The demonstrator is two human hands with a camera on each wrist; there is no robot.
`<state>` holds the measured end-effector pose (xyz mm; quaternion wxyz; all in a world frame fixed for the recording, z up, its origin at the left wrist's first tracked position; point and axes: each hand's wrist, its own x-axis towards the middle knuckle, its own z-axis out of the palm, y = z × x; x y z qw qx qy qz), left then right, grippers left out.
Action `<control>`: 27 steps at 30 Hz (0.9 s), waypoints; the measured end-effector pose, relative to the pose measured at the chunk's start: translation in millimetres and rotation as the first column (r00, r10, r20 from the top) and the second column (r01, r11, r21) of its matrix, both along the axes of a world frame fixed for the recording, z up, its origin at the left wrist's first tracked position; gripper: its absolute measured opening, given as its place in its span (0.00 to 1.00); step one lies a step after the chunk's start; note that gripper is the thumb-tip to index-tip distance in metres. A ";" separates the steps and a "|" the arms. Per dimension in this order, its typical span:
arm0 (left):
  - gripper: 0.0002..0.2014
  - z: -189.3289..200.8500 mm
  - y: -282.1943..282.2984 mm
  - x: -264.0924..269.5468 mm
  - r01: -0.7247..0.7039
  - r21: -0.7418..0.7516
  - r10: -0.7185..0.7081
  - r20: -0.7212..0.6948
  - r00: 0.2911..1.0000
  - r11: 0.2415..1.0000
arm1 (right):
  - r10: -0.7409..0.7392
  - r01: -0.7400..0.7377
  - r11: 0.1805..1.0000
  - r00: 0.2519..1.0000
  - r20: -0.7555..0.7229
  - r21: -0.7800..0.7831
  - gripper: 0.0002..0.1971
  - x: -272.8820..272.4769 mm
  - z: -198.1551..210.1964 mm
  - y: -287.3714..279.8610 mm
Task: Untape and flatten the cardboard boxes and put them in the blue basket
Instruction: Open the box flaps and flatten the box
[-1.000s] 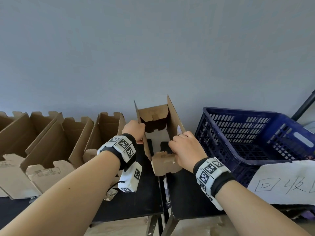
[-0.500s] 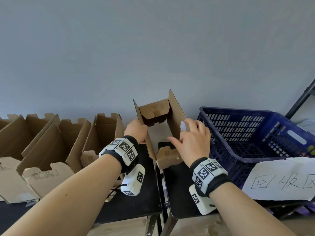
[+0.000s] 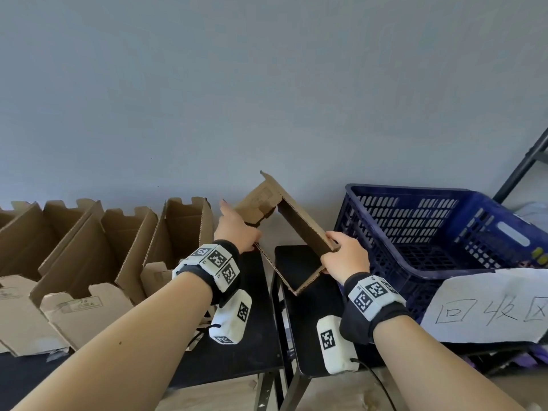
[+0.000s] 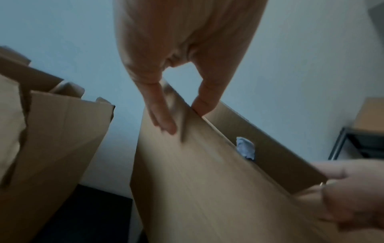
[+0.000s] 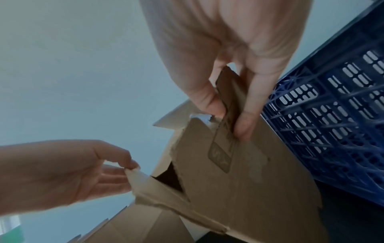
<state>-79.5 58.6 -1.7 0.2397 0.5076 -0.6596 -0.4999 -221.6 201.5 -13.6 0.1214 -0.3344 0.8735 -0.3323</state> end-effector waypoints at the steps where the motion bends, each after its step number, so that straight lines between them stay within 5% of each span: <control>1: 0.52 -0.2 -1.5 1.6 0.023 -0.128 -0.007 0.120 0.993 0.992 | 0.010 -0.010 1.000 1.000 -0.019 -0.001 0.29 -0.1 -0.8 1.4; 3: 0.53 -1.6 -4.8 5.0 0.131 -0.300 -0.009 0.376 0.927 0.945 | 0.026 -0.026 1.000 0.999 -0.030 -0.004 0.29 -2.5 -5.3 5.3; 5: 0.49 -5.9 -7.9 7.0 0.240 -0.308 -0.007 0.601 0.799 0.920 | 0.060 -0.060 0.998 0.998 -0.023 -0.016 0.30 -5.0 -8.8 9.6; 8: 0.50 -16.1 -12.4 5.8 0.259 -0.230 -0.021 0.710 0.704 0.938 | 0.138 -0.139 0.990 0.989 -0.044 -0.016 0.32 -9.5 -13.7 12.8; 13: 0.56 -31.2 -9.8 1.1 0.251 -0.312 0.063 0.731 0.680 0.916 | 0.161 -0.160 0.985 0.987 0.009 -0.062 0.34 -17.2 -17.8 19.1; 21: 0.33 -31.9 -6.8 -5.1 0.346 -0.383 0.031 0.708 0.706 0.857 | 0.098 -0.097 0.991 0.995 -0.001 -0.091 0.33 -35.0 -23.6 32.9; 27: 0.16 -18.7 -9.3 -2.3 0.291 -0.300 -0.102 0.516 0.851 0.909 | 0.047 -0.046 0.998 0.998 0.029 -0.040 0.29 -50.0 -25.2 38.8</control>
